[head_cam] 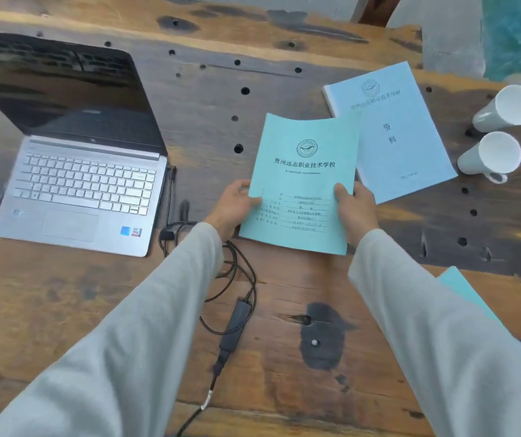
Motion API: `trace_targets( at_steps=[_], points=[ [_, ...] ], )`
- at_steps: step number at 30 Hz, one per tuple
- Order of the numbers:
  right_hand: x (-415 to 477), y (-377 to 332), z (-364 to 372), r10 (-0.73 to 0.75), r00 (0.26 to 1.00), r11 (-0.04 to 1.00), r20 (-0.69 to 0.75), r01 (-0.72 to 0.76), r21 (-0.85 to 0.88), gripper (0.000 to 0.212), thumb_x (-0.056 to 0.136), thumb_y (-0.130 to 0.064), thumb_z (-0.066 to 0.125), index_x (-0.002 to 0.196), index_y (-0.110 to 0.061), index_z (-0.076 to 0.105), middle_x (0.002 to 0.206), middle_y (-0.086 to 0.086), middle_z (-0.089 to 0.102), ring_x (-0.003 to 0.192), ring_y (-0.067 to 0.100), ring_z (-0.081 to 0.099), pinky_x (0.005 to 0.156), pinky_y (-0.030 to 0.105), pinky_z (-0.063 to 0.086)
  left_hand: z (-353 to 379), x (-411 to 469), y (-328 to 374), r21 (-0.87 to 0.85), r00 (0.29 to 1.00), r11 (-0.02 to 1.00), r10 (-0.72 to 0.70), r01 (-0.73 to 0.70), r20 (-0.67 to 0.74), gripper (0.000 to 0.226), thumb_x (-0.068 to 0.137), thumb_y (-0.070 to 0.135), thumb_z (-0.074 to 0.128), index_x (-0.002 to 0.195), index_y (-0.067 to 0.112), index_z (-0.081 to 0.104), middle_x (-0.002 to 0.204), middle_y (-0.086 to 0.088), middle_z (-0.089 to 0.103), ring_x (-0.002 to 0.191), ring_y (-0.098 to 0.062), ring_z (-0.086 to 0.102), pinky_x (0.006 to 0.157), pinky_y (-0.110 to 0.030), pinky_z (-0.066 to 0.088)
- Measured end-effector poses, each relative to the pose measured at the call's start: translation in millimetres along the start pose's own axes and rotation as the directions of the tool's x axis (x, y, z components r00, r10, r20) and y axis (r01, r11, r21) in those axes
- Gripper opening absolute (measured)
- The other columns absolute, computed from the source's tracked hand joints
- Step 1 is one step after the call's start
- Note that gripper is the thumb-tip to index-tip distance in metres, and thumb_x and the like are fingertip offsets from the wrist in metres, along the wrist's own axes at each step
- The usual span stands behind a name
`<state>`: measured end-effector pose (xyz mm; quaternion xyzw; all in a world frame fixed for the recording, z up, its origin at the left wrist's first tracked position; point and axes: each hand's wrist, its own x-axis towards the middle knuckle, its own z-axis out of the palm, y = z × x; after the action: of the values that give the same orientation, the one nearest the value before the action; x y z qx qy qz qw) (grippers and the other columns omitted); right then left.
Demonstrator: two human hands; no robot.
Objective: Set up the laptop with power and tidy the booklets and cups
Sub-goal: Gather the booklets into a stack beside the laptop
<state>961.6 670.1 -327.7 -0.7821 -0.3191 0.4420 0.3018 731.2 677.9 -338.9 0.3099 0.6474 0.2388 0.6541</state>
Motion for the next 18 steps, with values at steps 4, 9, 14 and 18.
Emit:
trace_targets(
  at_steps=[4,9,14,18],
  points=[
    [8,14,16,0.030,0.999,0.999,-0.027,-0.030,-0.010,0.023,0.101,-0.024,0.052,0.116,-0.013,0.066,0.117,0.003,0.070,0.093,0.017,0.066,0.077,0.026,0.047,-16,4,-24,0.140,0.999,0.989,0.041,-0.044,0.020,0.029,0.098,0.013,0.061,0.125,0.016,0.054,0.126,-0.005,0.067,0.101,-0.010,0.068,0.075,-0.026,0.058],
    [12,24,32,0.069,0.996,0.994,-0.048,-0.072,-0.077,0.031,0.100,-0.031,0.052,0.124,-0.014,0.063,0.123,0.006,0.068,0.112,0.029,0.062,0.100,0.041,0.049,-12,-37,-52,0.394,0.971,0.904,0.218,-0.165,-0.095,0.060,0.080,0.050,0.076,0.130,0.028,0.050,0.120,0.011,0.064,0.108,-0.012,0.062,0.087,-0.025,0.054],
    [13,27,39,0.052,0.995,0.988,-0.084,-0.063,-0.141,0.034,0.100,-0.033,0.051,0.126,-0.016,0.063,0.125,0.006,0.068,0.116,0.030,0.060,0.101,0.040,0.047,8,-88,-104,0.887,0.981,0.441,0.182,-0.137,0.061,0.141,0.060,0.080,0.069,0.156,0.025,-0.019,0.167,-0.007,-0.006,0.153,-0.027,-0.003,0.122,-0.054,0.009],
    [11,26,43,0.036,0.996,0.987,-0.082,-0.048,-0.155,0.033,0.100,-0.032,0.050,0.127,-0.017,0.062,0.126,0.006,0.067,0.116,0.030,0.060,0.100,0.039,0.047,-3,-114,-145,0.955,0.984,0.261,0.136,-0.144,0.111,0.130,0.077,0.061,0.069,0.153,0.021,-0.029,0.160,-0.006,-0.037,0.147,-0.024,-0.034,0.120,-0.054,-0.014]
  ],
)
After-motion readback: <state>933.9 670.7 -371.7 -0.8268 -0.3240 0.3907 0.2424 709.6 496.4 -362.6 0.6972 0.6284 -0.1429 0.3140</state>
